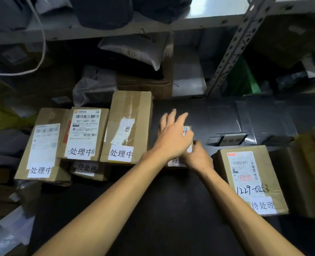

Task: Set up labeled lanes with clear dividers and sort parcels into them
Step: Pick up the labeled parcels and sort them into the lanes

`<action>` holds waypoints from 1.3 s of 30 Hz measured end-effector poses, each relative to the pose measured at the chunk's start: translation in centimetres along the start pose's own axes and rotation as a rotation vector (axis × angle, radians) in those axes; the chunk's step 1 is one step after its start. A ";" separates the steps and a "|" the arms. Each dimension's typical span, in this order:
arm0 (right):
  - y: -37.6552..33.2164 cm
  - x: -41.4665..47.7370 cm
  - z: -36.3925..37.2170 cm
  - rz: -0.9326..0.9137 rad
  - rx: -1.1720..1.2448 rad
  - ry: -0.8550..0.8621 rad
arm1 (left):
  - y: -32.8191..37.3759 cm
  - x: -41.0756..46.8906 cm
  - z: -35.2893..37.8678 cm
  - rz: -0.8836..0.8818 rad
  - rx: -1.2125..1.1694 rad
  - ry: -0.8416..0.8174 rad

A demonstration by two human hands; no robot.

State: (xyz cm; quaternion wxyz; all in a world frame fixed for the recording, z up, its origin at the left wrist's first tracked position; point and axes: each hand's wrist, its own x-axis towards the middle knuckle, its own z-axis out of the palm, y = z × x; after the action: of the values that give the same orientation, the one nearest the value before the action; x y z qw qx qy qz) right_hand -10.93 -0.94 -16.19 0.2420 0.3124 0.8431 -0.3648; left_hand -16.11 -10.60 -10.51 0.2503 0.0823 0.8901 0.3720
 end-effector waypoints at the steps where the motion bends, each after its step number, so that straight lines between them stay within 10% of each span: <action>1: 0.3 -0.1 -0.3 -0.012 -0.023 0.016 | -0.1 -0.1 0.2 -0.001 0.014 -0.003; 10: 0.1 -1.4 0.6 -0.266 -0.157 0.086 | -2.3 0.5 1.5 -0.289 -0.135 0.057; 39: 0.2 -10.4 -2.6 -0.503 0.007 0.548 | 2.1 -6.3 -1.2 -0.145 -0.703 0.148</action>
State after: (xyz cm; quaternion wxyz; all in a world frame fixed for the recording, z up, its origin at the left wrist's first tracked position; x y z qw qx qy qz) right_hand -4.10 -2.49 -8.00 -0.0910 0.1825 0.9258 -0.3184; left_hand -11.34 -11.95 -5.85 0.2239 -0.0992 0.7270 0.6415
